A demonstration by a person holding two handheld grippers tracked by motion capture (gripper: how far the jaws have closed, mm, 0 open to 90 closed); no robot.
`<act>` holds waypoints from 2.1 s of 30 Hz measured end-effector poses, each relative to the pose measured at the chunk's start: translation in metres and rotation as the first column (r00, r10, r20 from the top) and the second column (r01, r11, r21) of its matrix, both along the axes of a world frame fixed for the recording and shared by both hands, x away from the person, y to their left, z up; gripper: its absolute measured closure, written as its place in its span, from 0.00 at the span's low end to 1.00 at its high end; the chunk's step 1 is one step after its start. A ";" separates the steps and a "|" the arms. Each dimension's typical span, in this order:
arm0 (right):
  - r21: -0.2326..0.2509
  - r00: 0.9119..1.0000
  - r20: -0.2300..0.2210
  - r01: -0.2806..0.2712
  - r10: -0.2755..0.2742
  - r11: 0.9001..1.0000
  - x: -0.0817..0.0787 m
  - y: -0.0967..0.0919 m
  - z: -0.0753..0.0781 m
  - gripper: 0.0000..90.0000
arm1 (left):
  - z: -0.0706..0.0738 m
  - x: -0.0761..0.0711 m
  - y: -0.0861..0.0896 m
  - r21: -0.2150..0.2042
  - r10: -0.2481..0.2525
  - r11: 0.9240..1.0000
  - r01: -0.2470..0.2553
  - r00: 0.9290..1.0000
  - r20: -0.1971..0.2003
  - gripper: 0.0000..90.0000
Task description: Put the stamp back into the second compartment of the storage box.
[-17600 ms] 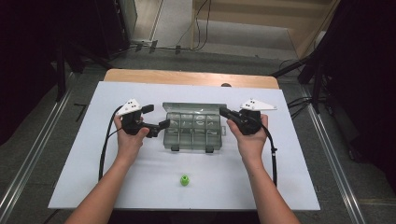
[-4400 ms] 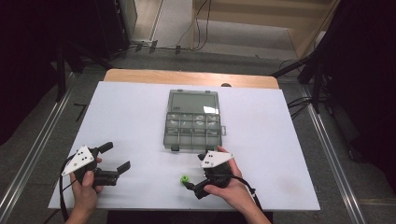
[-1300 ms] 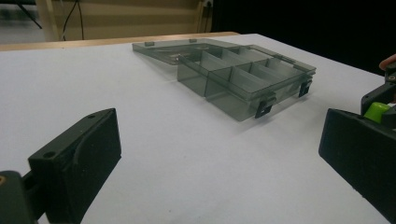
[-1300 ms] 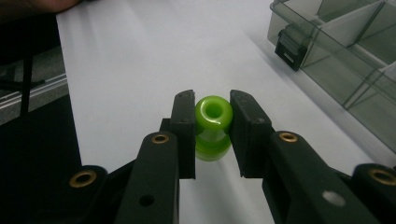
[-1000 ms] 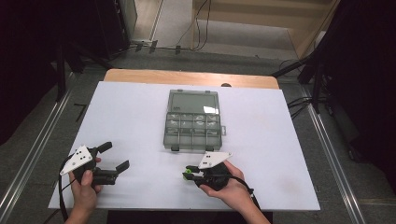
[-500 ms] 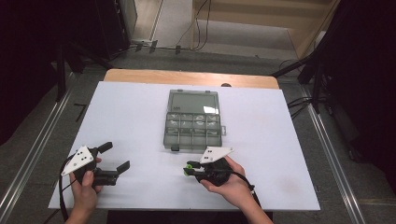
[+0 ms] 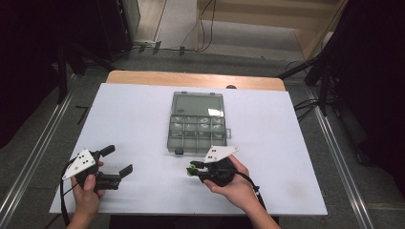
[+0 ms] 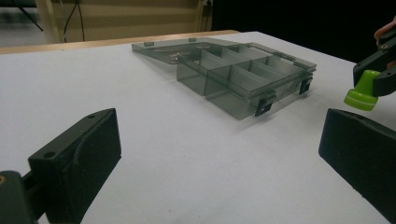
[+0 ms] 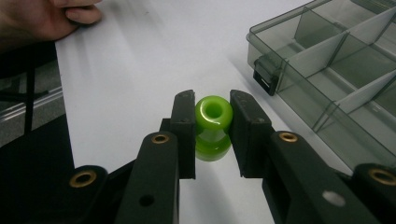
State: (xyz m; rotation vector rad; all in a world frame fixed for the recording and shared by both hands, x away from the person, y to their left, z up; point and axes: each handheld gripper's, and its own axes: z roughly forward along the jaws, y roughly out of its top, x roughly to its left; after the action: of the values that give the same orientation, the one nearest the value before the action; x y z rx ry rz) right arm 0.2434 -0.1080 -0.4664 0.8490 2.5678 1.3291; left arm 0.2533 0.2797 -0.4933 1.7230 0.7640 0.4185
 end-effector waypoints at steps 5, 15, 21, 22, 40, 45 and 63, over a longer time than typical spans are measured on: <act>-0.004 1.000 0.011 -0.004 0.004 1.000 0.002 0.002 0.002 0.78 | 0.000 0.000 0.000 -0.002 -0.004 1.000 0.004 1.000 -0.001 0.00; -0.017 1.000 0.009 0.011 -0.011 1.000 0.010 0.007 0.007 0.78 | 0.000 0.000 0.000 -0.001 -0.005 1.000 0.005 1.000 0.001 0.00; -0.023 1.000 0.016 0.018 -0.017 1.000 0.013 0.008 0.010 0.78 | 0.000 0.000 0.001 -0.005 -0.005 1.000 0.005 1.000 0.001 0.00; -0.021 1.000 0.015 0.017 -0.017 1.000 0.013 0.008 0.010 0.78 | 0.000 0.000 0.001 -0.005 -0.005 1.000 0.005 1.000 0.000 0.00; -0.017 1.000 0.012 0.024 -0.024 1.000 0.025 0.009 0.017 0.78 | 0.000 0.000 0.000 0.001 -0.009 1.000 0.009 1.000 0.002 0.00; -0.022 1.000 0.018 0.021 -0.021 1.000 0.027 0.010 0.020 0.78 | 0.000 0.000 0.000 0.003 -0.011 1.000 0.011 1.000 0.003 0.00; -0.024 0.999 0.033 0.040 -0.040 0.999 0.041 0.014 0.027 0.78 | 0.000 0.000 -0.001 -0.004 -0.012 1.000 0.012 1.000 0.004 0.00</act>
State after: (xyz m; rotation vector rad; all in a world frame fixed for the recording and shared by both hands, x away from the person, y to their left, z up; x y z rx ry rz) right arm 0.2839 -0.0938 -0.4389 0.8626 2.5234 1.2871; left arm 0.2528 0.2789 -0.4933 1.7219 0.7506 0.4125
